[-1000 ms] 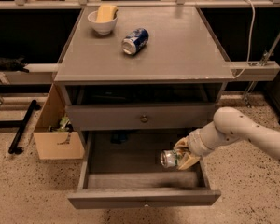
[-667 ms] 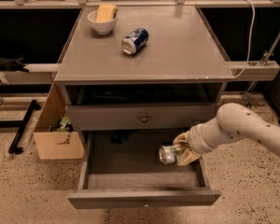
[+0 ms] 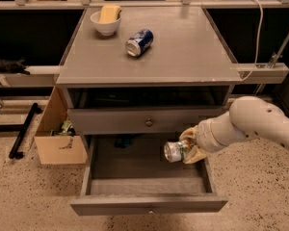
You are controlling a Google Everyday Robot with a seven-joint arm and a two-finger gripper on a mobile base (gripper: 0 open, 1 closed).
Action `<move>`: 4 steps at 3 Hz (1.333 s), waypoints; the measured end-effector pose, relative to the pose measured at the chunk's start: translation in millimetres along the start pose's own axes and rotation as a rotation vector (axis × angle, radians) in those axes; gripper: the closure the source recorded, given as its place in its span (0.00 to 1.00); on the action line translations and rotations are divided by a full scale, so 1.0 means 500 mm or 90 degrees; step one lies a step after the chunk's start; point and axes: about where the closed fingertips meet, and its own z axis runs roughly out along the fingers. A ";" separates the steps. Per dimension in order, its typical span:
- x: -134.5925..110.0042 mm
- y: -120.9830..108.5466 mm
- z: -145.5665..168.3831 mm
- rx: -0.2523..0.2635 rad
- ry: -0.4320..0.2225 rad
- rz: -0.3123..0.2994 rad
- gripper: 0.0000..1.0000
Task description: Pick 7up can from middle drawer and place on counter
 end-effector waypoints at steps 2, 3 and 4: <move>-0.033 -0.113 -0.136 0.036 0.015 0.025 1.00; -0.069 -0.172 -0.241 0.045 0.064 0.010 1.00; -0.067 -0.167 -0.231 0.042 0.060 0.011 1.00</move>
Offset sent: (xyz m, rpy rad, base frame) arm 0.0522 -0.0225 0.1767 -0.0217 -0.0729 -0.0879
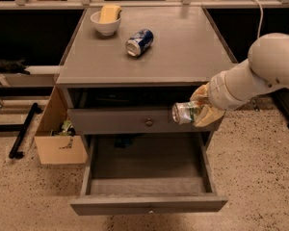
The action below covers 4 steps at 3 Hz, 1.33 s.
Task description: Pick 7up can from middle drawer and place on counter
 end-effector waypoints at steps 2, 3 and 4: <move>0.005 -0.083 -0.108 0.028 -0.038 0.047 1.00; 0.007 -0.183 -0.159 0.052 -0.063 0.084 1.00; 0.006 -0.256 -0.167 0.086 -0.094 0.110 1.00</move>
Offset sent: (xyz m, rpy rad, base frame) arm 0.0387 -0.0426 0.1232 0.1492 -0.0257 -0.0931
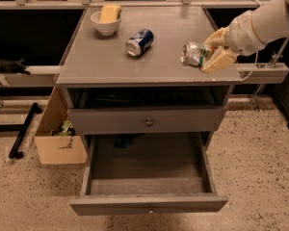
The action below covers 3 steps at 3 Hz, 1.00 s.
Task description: Pick 7up can from middle drawer and place on counter
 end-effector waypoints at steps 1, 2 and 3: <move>-0.011 -0.063 0.028 0.019 -0.018 0.029 1.00; 0.008 -0.112 0.066 0.027 -0.027 0.058 1.00; 0.038 -0.161 0.117 0.036 -0.037 0.091 0.98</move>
Offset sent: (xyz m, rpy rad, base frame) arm 0.1073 -0.0015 -0.0052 0.1259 0.0191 -0.1207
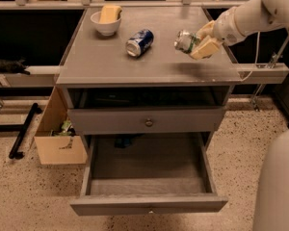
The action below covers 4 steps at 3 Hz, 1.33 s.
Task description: Pick 7up can from middle drawer and place on counter
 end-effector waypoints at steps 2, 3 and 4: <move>0.004 -0.037 0.047 -0.007 -0.011 0.007 0.52; 0.003 -0.047 0.056 -0.003 -0.006 0.006 0.29; 0.006 -0.065 0.054 0.020 -0.004 0.011 0.01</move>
Offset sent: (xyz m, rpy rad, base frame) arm 0.0471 0.0011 -0.0006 0.0240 0.0057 0.0074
